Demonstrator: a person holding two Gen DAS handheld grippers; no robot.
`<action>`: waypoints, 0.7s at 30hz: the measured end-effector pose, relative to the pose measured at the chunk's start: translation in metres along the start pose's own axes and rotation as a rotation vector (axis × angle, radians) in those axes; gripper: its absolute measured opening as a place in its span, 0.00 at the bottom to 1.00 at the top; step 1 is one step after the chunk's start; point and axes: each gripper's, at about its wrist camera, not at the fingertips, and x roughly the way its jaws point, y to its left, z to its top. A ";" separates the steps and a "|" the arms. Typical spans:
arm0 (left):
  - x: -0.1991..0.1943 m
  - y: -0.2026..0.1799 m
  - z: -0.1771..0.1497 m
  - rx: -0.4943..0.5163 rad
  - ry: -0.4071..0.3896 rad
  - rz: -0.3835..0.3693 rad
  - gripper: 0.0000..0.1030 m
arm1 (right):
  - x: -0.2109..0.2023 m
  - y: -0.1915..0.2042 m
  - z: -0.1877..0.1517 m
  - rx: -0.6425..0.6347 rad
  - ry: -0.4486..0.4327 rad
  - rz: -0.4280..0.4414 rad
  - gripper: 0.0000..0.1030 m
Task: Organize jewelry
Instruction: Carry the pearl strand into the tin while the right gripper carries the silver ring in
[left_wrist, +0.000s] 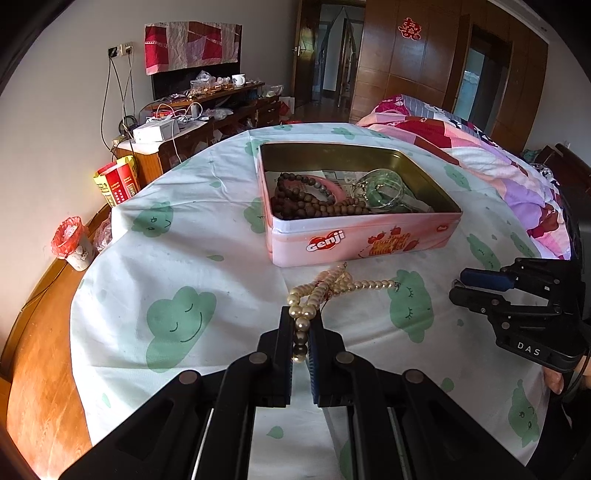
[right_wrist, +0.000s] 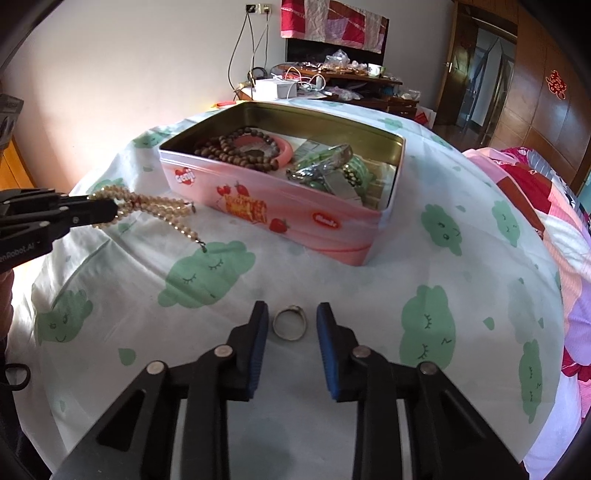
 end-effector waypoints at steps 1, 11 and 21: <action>0.000 0.000 0.000 -0.001 0.000 -0.001 0.06 | 0.000 0.000 -0.001 -0.003 -0.003 0.001 0.26; -0.015 -0.001 0.008 0.006 -0.035 -0.006 0.06 | -0.008 0.008 -0.004 -0.030 -0.029 -0.027 0.21; -0.051 -0.008 0.027 0.022 -0.126 -0.017 0.06 | -0.037 0.006 0.008 -0.038 -0.106 -0.050 0.21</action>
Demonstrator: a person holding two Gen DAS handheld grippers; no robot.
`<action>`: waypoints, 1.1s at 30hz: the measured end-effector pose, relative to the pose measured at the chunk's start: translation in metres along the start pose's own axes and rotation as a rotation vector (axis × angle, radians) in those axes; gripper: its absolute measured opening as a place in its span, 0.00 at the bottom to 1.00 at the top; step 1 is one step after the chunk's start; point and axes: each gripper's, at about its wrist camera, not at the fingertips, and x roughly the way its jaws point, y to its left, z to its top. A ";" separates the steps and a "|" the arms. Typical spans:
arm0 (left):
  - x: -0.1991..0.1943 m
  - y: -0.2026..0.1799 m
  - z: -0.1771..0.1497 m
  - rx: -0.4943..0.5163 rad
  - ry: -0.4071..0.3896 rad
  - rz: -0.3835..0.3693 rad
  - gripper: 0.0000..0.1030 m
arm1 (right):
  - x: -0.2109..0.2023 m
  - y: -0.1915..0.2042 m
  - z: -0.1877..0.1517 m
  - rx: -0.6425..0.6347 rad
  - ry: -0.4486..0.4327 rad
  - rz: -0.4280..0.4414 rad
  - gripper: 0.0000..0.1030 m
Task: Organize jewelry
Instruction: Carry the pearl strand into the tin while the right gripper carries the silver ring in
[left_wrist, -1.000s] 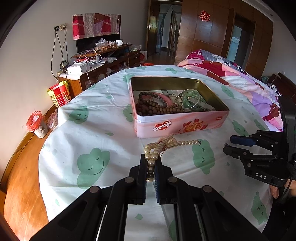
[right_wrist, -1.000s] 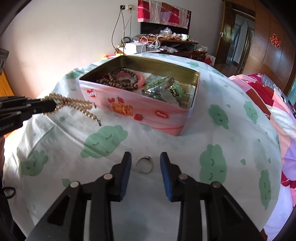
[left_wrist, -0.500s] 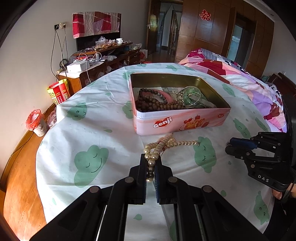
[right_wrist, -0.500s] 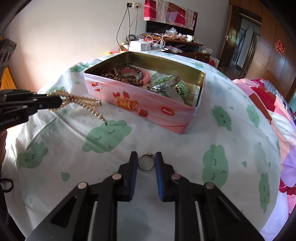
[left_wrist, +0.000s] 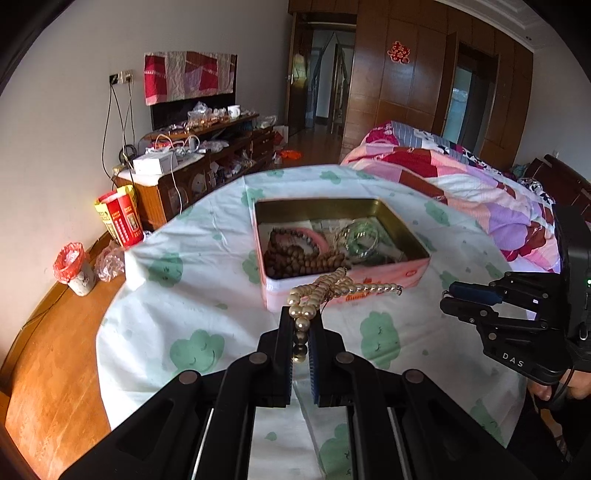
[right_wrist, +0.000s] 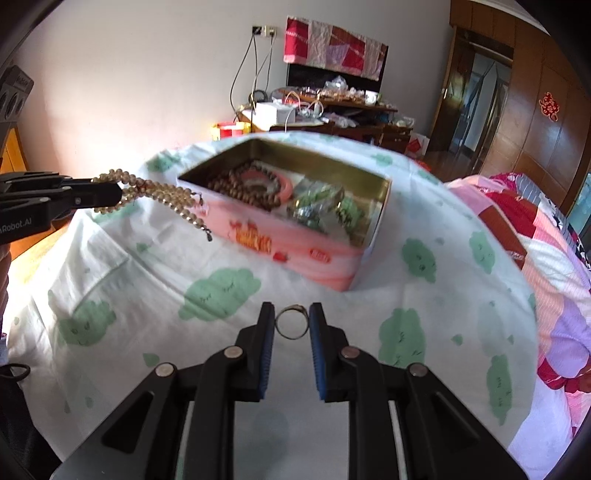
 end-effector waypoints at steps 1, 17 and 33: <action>-0.003 0.000 0.003 0.004 -0.010 0.002 0.06 | -0.002 -0.001 0.003 0.001 -0.008 -0.002 0.21; 0.036 0.000 0.060 0.042 -0.050 0.079 0.06 | 0.007 -0.023 0.065 0.011 -0.101 -0.030 0.21; 0.090 -0.002 0.069 0.056 0.013 0.104 0.06 | 0.045 -0.045 0.078 0.064 -0.083 -0.048 0.21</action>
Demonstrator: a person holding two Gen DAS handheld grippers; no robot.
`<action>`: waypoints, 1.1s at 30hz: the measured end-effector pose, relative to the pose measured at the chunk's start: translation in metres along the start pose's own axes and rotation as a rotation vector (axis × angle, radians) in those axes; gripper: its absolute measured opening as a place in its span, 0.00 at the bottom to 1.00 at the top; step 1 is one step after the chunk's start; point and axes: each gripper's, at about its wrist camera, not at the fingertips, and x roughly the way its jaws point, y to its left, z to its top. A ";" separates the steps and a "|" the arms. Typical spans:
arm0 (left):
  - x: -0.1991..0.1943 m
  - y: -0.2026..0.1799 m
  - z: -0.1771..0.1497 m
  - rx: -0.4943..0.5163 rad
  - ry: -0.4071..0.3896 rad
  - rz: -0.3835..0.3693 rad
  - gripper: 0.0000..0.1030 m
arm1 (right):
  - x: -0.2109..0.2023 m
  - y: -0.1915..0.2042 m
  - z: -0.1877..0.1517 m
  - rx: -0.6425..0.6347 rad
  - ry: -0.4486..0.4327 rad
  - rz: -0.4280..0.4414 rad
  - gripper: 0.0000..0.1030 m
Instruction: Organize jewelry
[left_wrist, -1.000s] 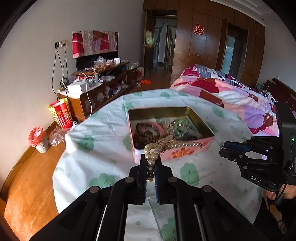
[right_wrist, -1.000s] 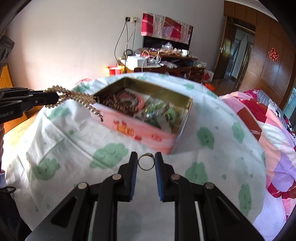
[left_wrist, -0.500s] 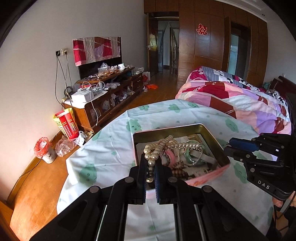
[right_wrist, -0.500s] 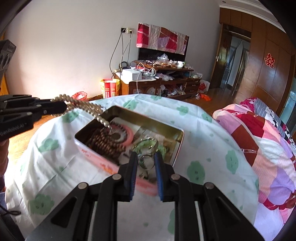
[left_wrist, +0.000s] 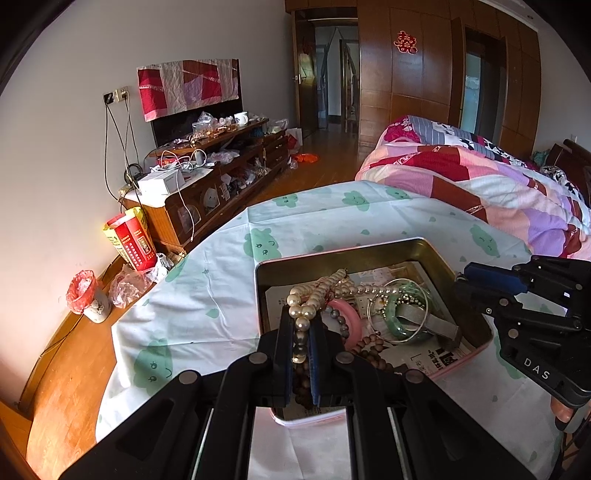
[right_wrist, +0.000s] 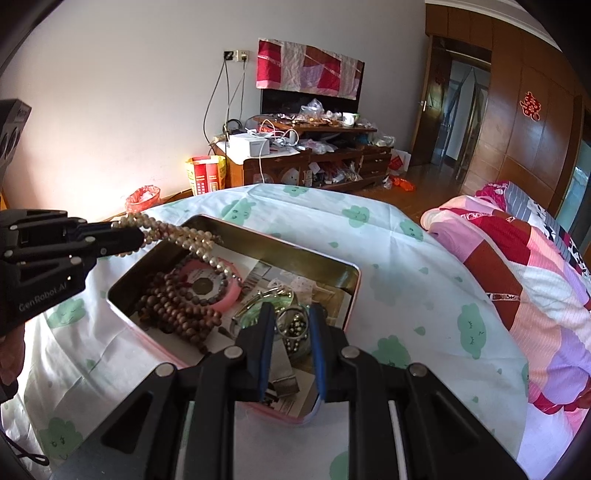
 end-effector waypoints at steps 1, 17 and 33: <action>0.001 0.000 0.000 0.001 0.003 0.001 0.06 | 0.001 0.000 0.000 0.001 0.000 -0.001 0.21; 0.014 -0.004 -0.003 -0.011 0.041 0.010 0.16 | 0.010 0.001 -0.009 0.008 0.016 -0.005 0.32; -0.054 -0.001 -0.016 -0.089 -0.083 0.001 0.64 | -0.043 -0.003 -0.027 0.078 -0.063 -0.048 0.56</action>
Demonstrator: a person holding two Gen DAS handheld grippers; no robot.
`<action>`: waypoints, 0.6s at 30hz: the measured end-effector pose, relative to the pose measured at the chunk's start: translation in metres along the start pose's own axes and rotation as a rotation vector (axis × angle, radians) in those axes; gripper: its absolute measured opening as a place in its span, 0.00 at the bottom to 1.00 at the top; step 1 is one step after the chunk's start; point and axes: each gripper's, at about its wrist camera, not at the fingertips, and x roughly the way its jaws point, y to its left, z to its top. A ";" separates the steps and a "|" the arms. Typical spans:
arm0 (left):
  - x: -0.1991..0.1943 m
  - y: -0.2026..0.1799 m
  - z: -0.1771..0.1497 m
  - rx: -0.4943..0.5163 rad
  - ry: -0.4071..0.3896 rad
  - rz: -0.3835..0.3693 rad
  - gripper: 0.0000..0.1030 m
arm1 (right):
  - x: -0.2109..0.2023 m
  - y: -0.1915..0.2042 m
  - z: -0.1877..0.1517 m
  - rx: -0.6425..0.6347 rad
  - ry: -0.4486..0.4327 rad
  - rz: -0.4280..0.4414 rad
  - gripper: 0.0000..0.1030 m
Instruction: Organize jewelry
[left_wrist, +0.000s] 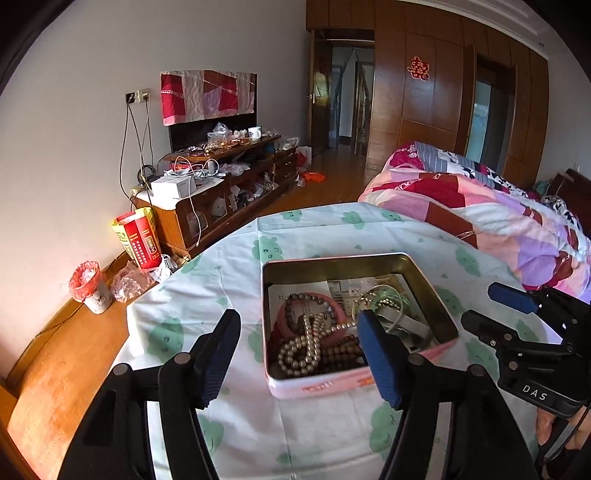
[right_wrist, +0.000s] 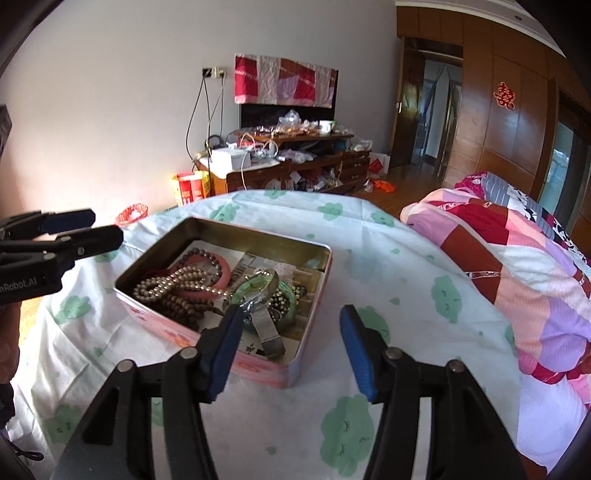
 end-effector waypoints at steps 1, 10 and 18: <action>-0.003 0.000 -0.002 -0.004 -0.001 -0.001 0.64 | -0.003 0.001 0.000 0.002 -0.005 0.001 0.56; -0.011 0.000 -0.016 -0.040 0.022 0.000 0.64 | -0.021 0.006 -0.007 0.023 -0.048 0.014 0.65; -0.018 -0.003 -0.021 -0.033 0.020 0.010 0.64 | -0.033 0.008 -0.012 0.027 -0.076 0.016 0.67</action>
